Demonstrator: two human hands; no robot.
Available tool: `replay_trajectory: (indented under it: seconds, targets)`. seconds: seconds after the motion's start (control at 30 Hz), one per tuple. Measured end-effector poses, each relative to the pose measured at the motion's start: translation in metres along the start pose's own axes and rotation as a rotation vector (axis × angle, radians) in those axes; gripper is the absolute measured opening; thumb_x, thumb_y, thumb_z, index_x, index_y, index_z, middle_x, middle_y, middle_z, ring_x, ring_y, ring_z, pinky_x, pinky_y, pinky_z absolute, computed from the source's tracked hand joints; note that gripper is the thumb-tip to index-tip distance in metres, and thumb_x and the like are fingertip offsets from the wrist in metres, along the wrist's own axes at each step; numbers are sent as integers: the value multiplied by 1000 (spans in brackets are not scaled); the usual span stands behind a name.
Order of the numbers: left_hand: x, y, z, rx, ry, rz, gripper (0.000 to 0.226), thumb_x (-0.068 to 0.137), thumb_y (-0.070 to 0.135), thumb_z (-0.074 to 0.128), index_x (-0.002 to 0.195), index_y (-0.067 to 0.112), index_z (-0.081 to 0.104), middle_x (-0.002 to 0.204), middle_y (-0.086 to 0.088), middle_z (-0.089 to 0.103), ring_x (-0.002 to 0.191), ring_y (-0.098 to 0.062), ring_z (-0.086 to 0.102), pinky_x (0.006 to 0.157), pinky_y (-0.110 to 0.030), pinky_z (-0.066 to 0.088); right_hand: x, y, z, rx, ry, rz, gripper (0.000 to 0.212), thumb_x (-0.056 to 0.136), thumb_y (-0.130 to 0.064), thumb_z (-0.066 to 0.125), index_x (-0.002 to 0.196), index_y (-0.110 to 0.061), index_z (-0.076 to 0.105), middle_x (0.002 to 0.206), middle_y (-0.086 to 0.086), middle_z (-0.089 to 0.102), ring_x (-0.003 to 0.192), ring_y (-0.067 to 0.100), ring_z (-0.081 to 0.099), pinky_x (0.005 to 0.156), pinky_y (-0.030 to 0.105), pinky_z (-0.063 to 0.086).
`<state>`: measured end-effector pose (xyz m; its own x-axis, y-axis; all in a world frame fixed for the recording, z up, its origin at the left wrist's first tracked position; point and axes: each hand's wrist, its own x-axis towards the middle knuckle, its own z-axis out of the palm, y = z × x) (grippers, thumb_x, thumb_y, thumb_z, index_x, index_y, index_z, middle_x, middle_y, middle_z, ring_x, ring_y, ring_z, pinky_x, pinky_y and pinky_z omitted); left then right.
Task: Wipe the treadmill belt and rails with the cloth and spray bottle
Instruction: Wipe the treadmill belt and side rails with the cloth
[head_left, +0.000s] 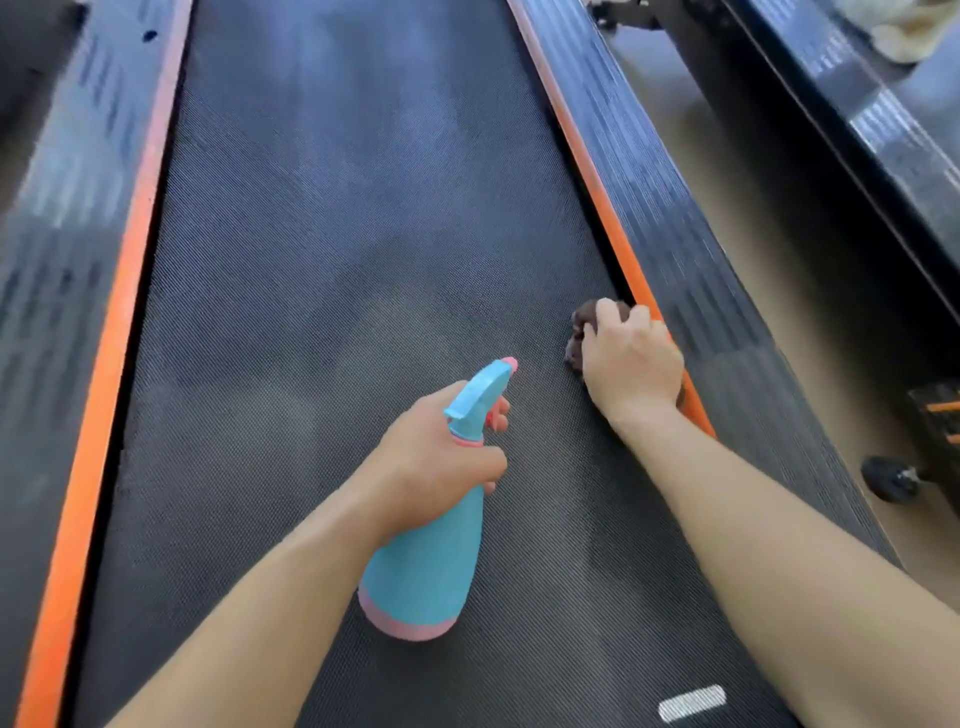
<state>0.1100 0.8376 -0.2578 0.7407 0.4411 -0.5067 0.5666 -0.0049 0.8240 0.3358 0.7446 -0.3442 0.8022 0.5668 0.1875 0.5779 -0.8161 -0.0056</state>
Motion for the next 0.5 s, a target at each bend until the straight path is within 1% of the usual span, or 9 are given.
replay_trajectory:
  seconds: [0.03, 0.1, 0.13, 0.2, 0.27, 0.33, 0.4, 0.47, 0.5]
  targets:
    - [2, 0, -1, -23, -2, -4, 54, 60, 19, 62, 114, 26, 69, 110, 10, 72, 73, -23, 78, 81, -38, 63, -26, 3, -2, 31, 29, -41, 25, 98, -31, 55, 116, -14, 59, 101, 19, 58, 88, 40, 61, 60, 38, 44]
    - [4, 1, -4, -45, -2, -12, 52, 61, 18, 63, 112, 23, 69, 110, 7, 72, 70, -24, 78, 84, -44, 63, -77, 10, -4, 63, 21, -168, 29, 91, -34, 63, 115, -17, 62, 94, 15, 57, 79, 38, 60, 53, 37, 46]
    - [5, 0, -4, -44, -10, -9, 52, 61, 18, 63, 113, 23, 69, 110, 6, 72, 69, -23, 77, 85, -45, 63, -90, 13, -4, 65, 15, -241, 31, 89, -35, 64, 115, -18, 63, 93, 14, 56, 77, 37, 59, 52, 38, 47]
    - [5, 1, -5, -45, -10, -6, 52, 62, 18, 63, 114, 21, 69, 112, 3, 71, 69, -21, 77, 85, -43, 63, -85, 16, -2, 102, 7, -327, 32, 91, -40, 59, 117, -21, 62, 95, 12, 55, 80, 36, 59, 53, 40, 50]
    - [5, 0, -7, -50, -1, -13, 50, 63, 15, 65, 112, 21, 69, 114, 4, 71, 68, -21, 76, 80, -38, 63, -58, 8, 0, 150, -8, -297, 32, 95, -44, 52, 119, -25, 59, 100, 11, 54, 89, 36, 59, 61, 42, 52]
    - [3, 0, -9, -50, 7, -35, 45, 67, 12, 67, 111, 21, 69, 114, 5, 72, 69, -22, 77, 79, -37, 61, -22, -7, 6, 199, -52, -186, 34, 98, -47, 49, 125, -28, 55, 110, 11, 53, 101, 36, 57, 72, 44, 51]
    - [-3, -1, -11, -29, 27, -47, 46, 62, 16, 65, 107, 22, 69, 113, 3, 72, 69, -21, 77, 80, -37, 61, 3, -19, 8, 245, -123, -75, 36, 100, -48, 45, 130, -29, 50, 118, 11, 50, 110, 36, 54, 80, 45, 49]
    - [-12, 0, -12, 0, 38, -48, 51, 59, 19, 63, 109, 24, 68, 111, 0, 73, 66, -18, 75, 81, -38, 60, 2, -24, 3, 286, -171, -27, 37, 100, -50, 44, 131, -30, 48, 121, 9, 49, 112, 35, 52, 82, 45, 48]
    - [-15, 0, -13, 1, 45, -56, 55, 59, 20, 63, 113, 24, 68, 111, -2, 73, 66, -18, 74, 83, -40, 61, -10, -23, -1, 294, -200, -46, 37, 99, -51, 45, 130, -31, 48, 120, 8, 49, 111, 35, 53, 81, 44, 48]
